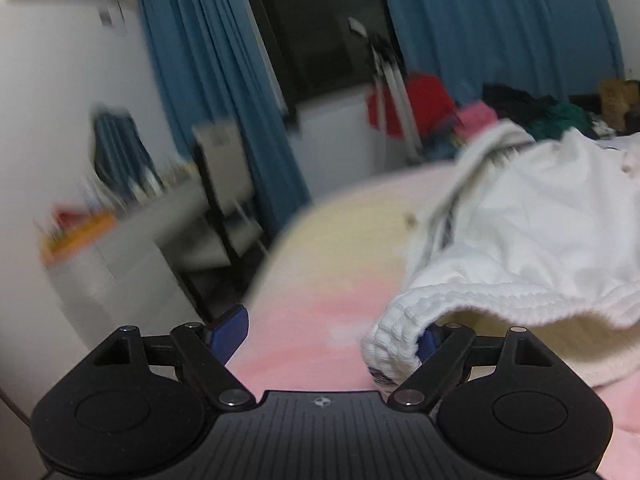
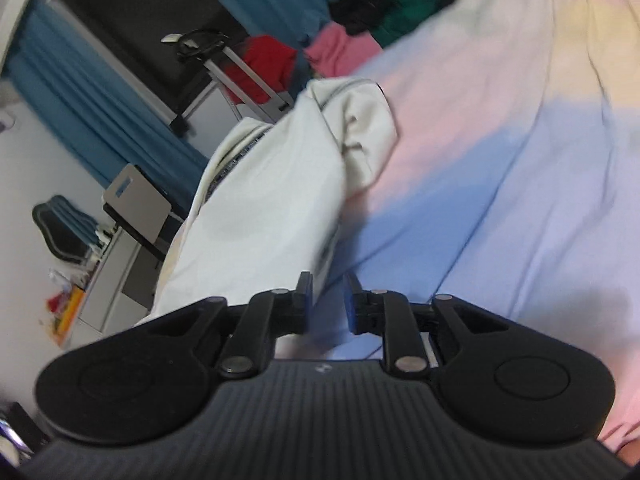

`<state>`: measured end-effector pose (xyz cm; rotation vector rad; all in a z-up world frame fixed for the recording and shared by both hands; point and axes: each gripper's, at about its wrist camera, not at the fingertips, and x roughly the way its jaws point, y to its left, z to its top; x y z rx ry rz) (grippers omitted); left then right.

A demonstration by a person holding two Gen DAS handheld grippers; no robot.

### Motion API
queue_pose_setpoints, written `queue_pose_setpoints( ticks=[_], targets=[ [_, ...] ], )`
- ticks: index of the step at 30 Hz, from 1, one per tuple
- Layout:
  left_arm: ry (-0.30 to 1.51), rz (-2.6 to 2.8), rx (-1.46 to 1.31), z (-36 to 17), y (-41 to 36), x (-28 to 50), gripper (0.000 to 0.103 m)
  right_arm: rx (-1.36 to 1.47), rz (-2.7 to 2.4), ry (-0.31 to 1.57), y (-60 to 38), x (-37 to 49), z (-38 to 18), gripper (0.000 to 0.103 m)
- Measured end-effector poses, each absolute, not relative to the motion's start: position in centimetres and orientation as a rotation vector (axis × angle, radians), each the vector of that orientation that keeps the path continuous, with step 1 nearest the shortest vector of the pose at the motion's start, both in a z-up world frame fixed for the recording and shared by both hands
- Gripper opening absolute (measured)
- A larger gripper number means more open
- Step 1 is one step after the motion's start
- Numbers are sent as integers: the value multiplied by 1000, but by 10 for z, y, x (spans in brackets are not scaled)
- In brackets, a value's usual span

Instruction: Fold clothes

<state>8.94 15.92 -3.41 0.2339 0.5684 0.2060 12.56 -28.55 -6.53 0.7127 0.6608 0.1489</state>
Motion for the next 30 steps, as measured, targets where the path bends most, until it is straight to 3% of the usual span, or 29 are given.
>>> queue_pose_setpoints(
  ticks=[3, 9, 13, 18, 26, 30],
  targets=[
    [701, 85, 115, -40, 174, 91, 84, 737, 179, 690, -278, 130, -75, 49],
    [740, -64, -143, -22, 199, 75, 85, 812, 221, 754, -264, 132, -94, 49],
    [682, -160, -346, -19, 222, 58, 97, 822, 187, 775, -258, 135, -104, 49],
    [670, -185, -671, -35, 253, 61, 101, 827, 172, 786, -250, 146, -114, 49],
    [822, -111, -911, -84, 269, 102, 97, 812, 188, 751, -244, 148, -113, 49],
    [903, -135, -894, -103, 255, 116, 86, 807, 199, 730, -242, 149, -112, 49]
  ],
)
